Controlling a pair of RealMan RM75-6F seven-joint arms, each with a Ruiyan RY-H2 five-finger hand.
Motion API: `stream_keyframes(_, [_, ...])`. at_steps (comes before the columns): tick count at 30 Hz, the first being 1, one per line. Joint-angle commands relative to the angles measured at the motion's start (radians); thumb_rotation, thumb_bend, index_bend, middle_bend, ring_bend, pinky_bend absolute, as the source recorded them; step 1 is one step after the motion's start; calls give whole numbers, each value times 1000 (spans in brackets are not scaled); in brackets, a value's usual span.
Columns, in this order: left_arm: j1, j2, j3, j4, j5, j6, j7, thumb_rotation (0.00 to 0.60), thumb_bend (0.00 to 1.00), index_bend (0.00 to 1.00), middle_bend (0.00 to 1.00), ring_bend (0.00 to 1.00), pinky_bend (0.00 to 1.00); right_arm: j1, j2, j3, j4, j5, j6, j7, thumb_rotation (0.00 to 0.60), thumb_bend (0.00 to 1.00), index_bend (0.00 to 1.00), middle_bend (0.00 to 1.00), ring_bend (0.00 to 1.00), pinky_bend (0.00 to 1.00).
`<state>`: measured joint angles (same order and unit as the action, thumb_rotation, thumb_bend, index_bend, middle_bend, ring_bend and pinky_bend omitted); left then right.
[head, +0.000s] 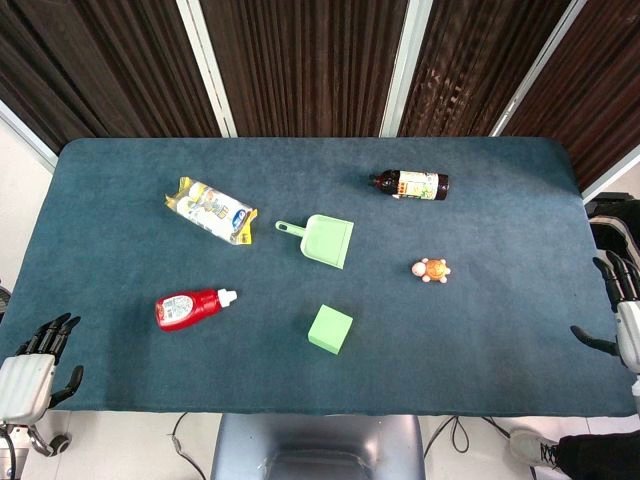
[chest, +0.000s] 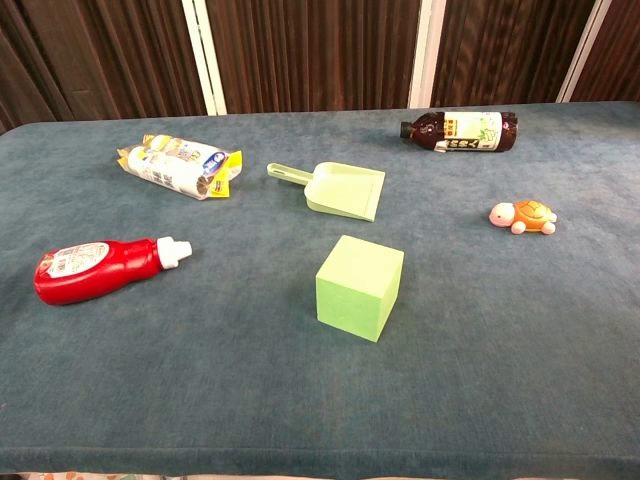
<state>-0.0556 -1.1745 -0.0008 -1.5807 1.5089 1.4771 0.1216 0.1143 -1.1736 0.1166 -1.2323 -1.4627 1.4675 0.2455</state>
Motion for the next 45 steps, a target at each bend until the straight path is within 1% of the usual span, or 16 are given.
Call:
stream_keyframes(1, [1, 0, -1, 1, -2, 0, -2, 600, 409, 118, 87, 119, 337, 0, 0, -1, 0, 0, -2, -2, 600, 0, 206, 116, 95, 312])
stream_keyframes(9, [-3, -5, -1, 19, 3, -2, -19, 600, 410, 118, 87, 119, 337, 0, 5, -6, -9, -1, -9, -12, 600, 0, 206, 116, 96, 312])
stream_keyframes(11, [-7, -7, -3, 25, 2, -8, -28, 600, 410, 118, 87, 119, 338, -1, 1, -4, -10, 2, -6, -20, 600, 0, 206, 116, 124, 312])
stream_keyframes(12, [-8, -7, -2, 28, 1, -11, -32, 600, 410, 118, 87, 119, 338, -1, -2, -3, -9, 1, -2, -22, 600, 0, 206, 116, 159, 312])
stream_keyframes(14, [-8, -7, -1, 32, 1, -13, -40, 600, 410, 118, 87, 119, 339, -2, -11, 0, -1, 0, 8, -28, 600, 0, 206, 117, 272, 362])
stream_keyframes(15, [-7, -8, 1, 35, 2, -12, -44, 600, 410, 118, 87, 119, 339, -2, -15, 0, 2, -2, 11, -26, 600, 0, 206, 121, 359, 429])
stream_keyframes(16, [-5, -8, 1, 37, 3, -10, -47, 600, 410, 118, 87, 119, 339, 1, -18, 1, 6, -5, 13, -22, 600, 0, 207, 132, 479, 539])
stream_keyframes(19, [-4, -8, -2, 39, -2, -8, -53, 600, 409, 118, 87, 119, 340, 17, -24, 4, 8, -8, -6, -16, 600, 0, 225, 180, 721, 744])
stream_keyframes(22, [-5, -9, -9, 37, -8, -4, -58, 600, 410, 118, 87, 119, 340, 55, -31, 16, 7, -3, -56, -19, 600, 1, 260, 217, 815, 812])
stream_keyframes(24, [-5, -10, -7, 37, -5, -3, -59, 600, 410, 118, 87, 119, 340, 84, -38, 24, 10, 10, -103, -28, 600, 3, 277, 232, 841, 834])
stream_keyframes(28, [-5, -8, -4, 36, -2, -6, -60, 600, 410, 118, 87, 119, 340, 168, -66, 38, 34, 42, -246, -39, 600, 3, 311, 248, 887, 873])
stream_keyframes(33, [-2, -8, -5, 39, -5, -1, -67, 600, 410, 118, 87, 119, 341, 260, -137, 37, 119, 41, -375, -14, 600, 48, 389, 298, 939, 924])
stream_keyframes(37, [1, -7, -3, 42, -5, 0, -75, 600, 410, 118, 87, 119, 341, 314, -196, 33, 190, 31, -432, 29, 600, 100, 448, 338, 964, 951])
stream_keyframes(40, [3, -8, -1, 47, -5, 2, -81, 600, 410, 118, 87, 119, 342, 346, -242, 37, 242, 26, -450, 56, 600, 143, 482, 355, 977, 965])
stream_keyframes(42, [5, -9, -1, 51, -7, 2, -87, 600, 409, 118, 87, 119, 342, 365, -269, 39, 275, 27, -465, 67, 600, 176, 497, 367, 983, 971])
stream_keyframes(45, [8, -12, -2, 58, -12, 3, -98, 600, 409, 118, 87, 119, 342, 396, -310, 39, 325, 33, -501, 78, 600, 195, 508, 377, 985, 973])
